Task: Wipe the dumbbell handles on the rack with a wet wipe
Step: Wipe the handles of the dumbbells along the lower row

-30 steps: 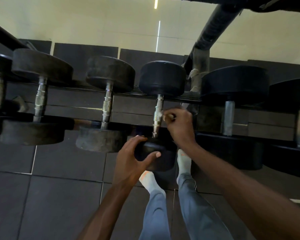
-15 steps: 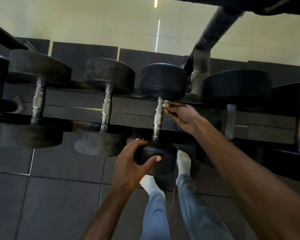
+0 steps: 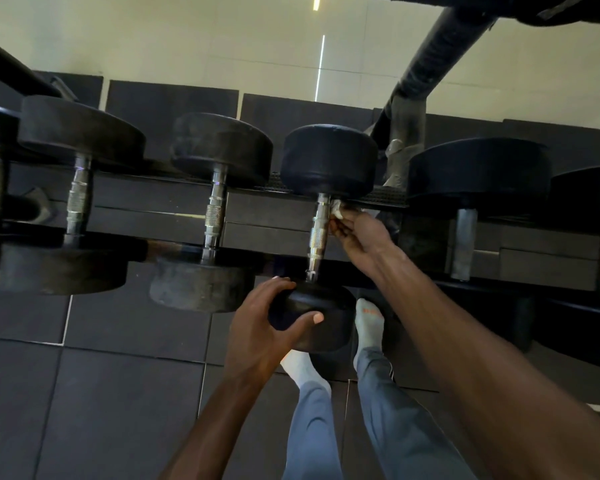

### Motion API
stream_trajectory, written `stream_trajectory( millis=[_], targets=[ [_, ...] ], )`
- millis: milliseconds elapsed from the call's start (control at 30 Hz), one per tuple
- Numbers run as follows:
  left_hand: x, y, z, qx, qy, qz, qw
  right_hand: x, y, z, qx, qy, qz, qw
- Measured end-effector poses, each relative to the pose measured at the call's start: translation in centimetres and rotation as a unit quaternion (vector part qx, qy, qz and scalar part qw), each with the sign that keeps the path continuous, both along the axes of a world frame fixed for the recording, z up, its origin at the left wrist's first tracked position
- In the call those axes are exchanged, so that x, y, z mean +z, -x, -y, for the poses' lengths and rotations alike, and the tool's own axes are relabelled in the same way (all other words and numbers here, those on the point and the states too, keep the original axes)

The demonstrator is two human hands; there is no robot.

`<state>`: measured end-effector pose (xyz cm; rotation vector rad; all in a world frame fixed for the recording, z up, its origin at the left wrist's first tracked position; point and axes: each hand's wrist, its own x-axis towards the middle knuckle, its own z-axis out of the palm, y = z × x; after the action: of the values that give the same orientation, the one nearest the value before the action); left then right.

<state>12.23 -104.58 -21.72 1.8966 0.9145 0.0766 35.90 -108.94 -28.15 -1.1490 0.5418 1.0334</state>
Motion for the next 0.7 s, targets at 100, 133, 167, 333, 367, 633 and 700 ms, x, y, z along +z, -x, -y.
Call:
stream_trajectory(
  millis=[100,133,167,333,367,633,700],
  targets=[
    [0.0,0.0,0.1,-0.001,-0.003,0.003,1.0,0.9,0.2,-0.7,0.049,0.021,0.026,0.998],
    [-0.1,0.1,0.2,0.0,-0.003,0.004,1.0,1.2,0.4,-0.5,0.075,0.031,0.028,0.996],
    [-0.1,0.1,0.3,0.001,-0.004,0.004,1.0,1.1,0.9,0.1,0.104,0.034,0.022,0.994],
    [0.0,0.0,0.4,0.003,-0.003,0.011,1.0,0.6,1.8,2.3,0.21,0.058,0.021,0.976],
    [0.0,0.0,0.4,0.005,-0.001,0.013,1.0,0.6,0.9,1.4,0.185,0.059,0.037,0.98],
    [0.1,0.1,0.3,0.002,-0.003,0.006,1.0,1.9,1.8,1.1,0.26,0.093,0.059,0.959],
    [0.1,0.0,0.4,-0.002,-0.001,0.005,1.0,2.1,2.5,2.1,0.303,0.097,0.057,0.946]
  ],
)
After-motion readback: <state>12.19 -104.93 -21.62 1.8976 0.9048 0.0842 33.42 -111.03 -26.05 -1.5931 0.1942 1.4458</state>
